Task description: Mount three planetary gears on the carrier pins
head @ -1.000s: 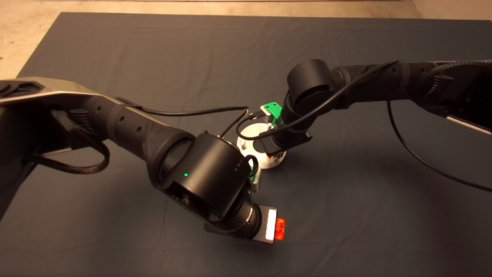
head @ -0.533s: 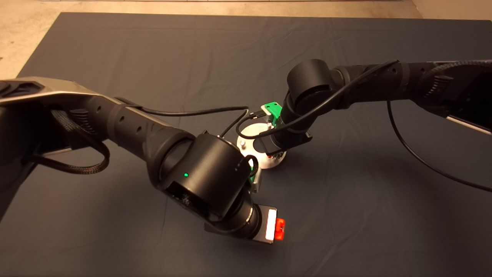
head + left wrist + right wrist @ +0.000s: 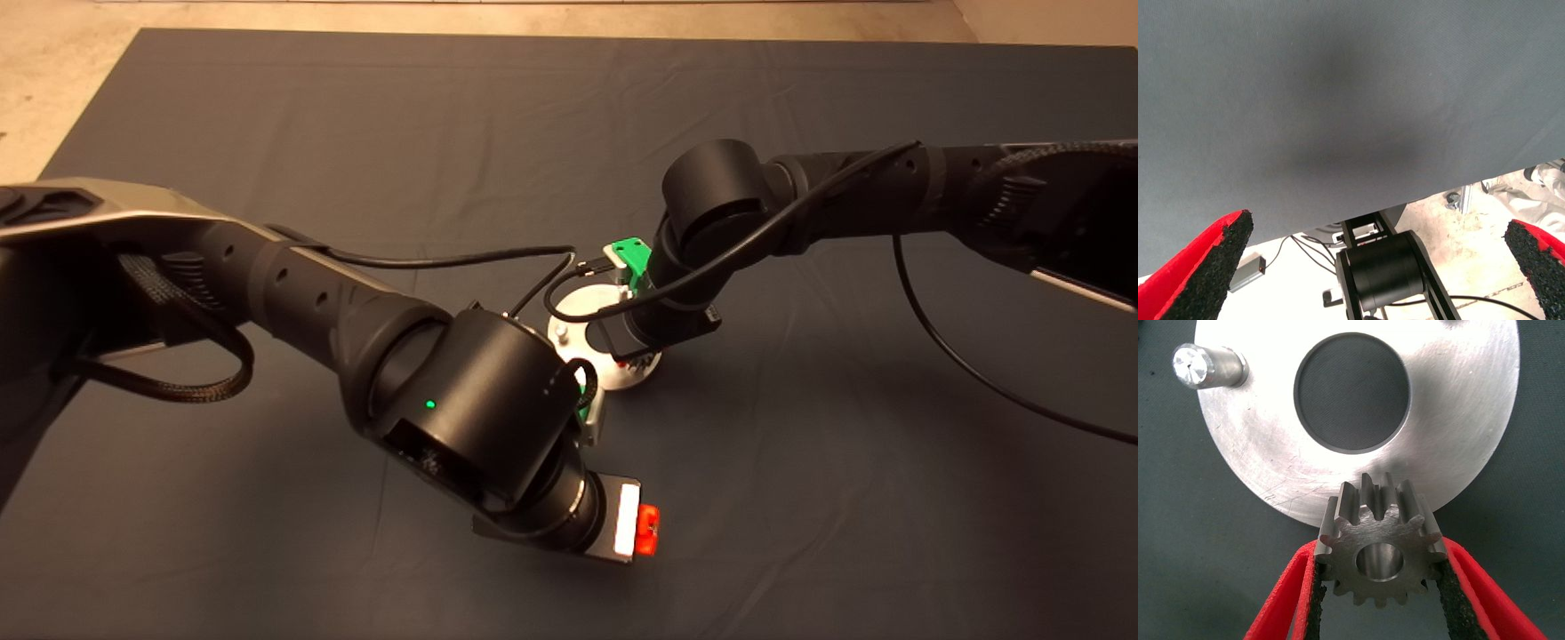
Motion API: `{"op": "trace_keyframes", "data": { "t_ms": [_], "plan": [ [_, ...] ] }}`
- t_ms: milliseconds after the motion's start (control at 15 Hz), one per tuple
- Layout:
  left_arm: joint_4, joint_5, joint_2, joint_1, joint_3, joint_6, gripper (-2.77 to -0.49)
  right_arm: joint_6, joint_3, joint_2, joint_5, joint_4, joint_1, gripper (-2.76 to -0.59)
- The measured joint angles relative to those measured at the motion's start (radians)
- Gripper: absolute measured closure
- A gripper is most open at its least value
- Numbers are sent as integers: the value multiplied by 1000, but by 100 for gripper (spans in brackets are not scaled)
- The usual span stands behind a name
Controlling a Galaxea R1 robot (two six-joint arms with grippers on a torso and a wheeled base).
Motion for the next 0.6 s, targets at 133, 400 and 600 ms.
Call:
{"op": "trace_keyframes", "data": {
  "t_ms": [133, 400, 600],
  "plan": [
    [0, 0, 0, 0, 0, 0, -275, 5, 3, 2, 1, 3, 0, -105],
    [0, 0, 0, 0, 0, 0, -275, 6, 4, 3, 1, 3, -1, -105],
    [0, 0, 0, 0, 0, 0, -275, 5, -4, 1, 2, 4, 0, -105]
  ]
}}
